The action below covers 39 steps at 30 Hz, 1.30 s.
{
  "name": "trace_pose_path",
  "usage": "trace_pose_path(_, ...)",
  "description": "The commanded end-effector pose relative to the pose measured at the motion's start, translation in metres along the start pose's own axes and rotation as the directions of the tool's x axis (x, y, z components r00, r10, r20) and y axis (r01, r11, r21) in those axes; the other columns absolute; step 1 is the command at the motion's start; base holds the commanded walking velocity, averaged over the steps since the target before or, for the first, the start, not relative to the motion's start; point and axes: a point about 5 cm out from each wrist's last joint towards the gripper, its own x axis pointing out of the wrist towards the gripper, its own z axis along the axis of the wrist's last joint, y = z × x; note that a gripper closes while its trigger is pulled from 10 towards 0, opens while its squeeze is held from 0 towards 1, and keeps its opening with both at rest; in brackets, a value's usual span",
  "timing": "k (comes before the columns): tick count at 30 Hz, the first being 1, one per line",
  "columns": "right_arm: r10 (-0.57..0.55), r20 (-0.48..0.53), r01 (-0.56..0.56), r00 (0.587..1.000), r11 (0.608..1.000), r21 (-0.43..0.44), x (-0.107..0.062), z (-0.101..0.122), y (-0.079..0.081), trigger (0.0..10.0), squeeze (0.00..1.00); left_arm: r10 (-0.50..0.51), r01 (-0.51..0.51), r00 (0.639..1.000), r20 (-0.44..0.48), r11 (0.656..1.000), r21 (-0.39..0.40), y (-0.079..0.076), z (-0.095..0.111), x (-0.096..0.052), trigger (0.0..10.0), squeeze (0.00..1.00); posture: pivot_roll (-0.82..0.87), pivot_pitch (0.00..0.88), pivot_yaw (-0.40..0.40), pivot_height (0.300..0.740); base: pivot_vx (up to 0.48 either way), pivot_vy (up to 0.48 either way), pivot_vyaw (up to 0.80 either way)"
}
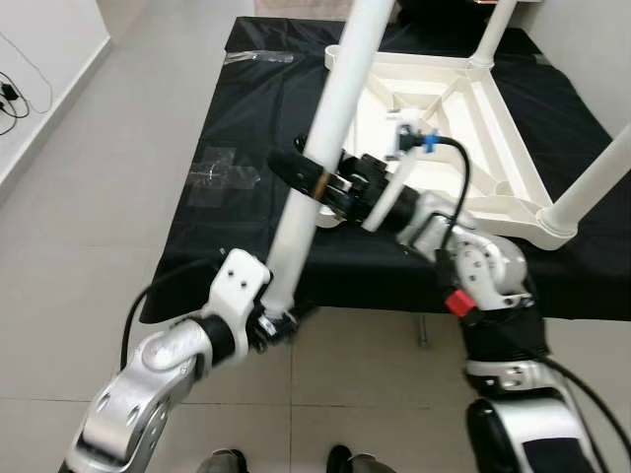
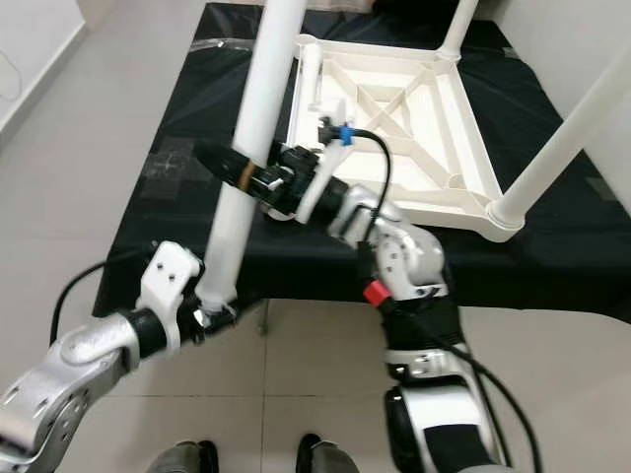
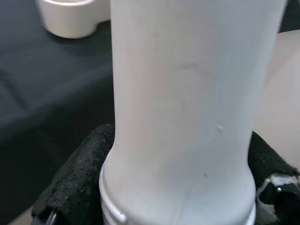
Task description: Building children table
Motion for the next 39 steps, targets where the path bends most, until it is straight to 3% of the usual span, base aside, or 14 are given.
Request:
trace_pose_path(1, 0.063, -0.017, -0.062, 0.998, 0.997, 0.036, -0.003, -0.003, 0.002, 10.0, 0.0, -0.066, 0.065, 0.998, -0.01, 0.998, -0.024, -0.007, -0.002, -0.005, 10.0, 0.0, 0.13, 0.15, -0.033, 0.74, 0.0, 0.0, 0.0)
trace_pose_path(5, 0.168, -0.037, -0.164, 0.985, 0.983, 0.087, -0.01, -0.005, 0.007, 10.0, 0.0, -0.197, 0.192, 0.98, -0.038, 0.974, -0.118, -0.018, -0.011, -0.014, 10.0, 0.0, 0.13, 0.149, -0.028, 0.74, 0.0, 0.0, 0.0)
trace_pose_path(10, 0.225, -0.05, -0.218, 0.973, 0.969, 0.116, -0.012, -0.007, 0.011, 10.0, 0.0, -0.255, 0.244, 0.965, -0.059, 0.959, -0.145, -0.021, -0.015, -0.019, 10.0, 0.0, 0.13, 0.149, -0.025, 0.74, 0.0, 0.0, 0.0)
trace_pose_path(18, 0.372, -0.07, -0.353, 0.925, 0.914, 0.2, -0.013, -0.02, 0.027, 10.0, 0.0, -0.379, 0.356, 0.921, -0.096, 0.915, -0.191, -0.03, -0.019, -0.026, 10.0, 0.0, 0.13, 0.149, -0.021, 0.74, 0.0, 0.0, 0.0)
trace_pose_path(39, 0.505, -0.067, -0.471, 0.861, 0.839, 0.271, 0.004, -0.033, 0.05, 10.0, 0.0, -0.489, 0.453, 0.866, -0.109, 0.857, -0.244, -0.04, -0.022, -0.029, 10.0, 0.0, 0.12, 0.167, -0.021, 0.74, 0.0, 0.0, 0.0)
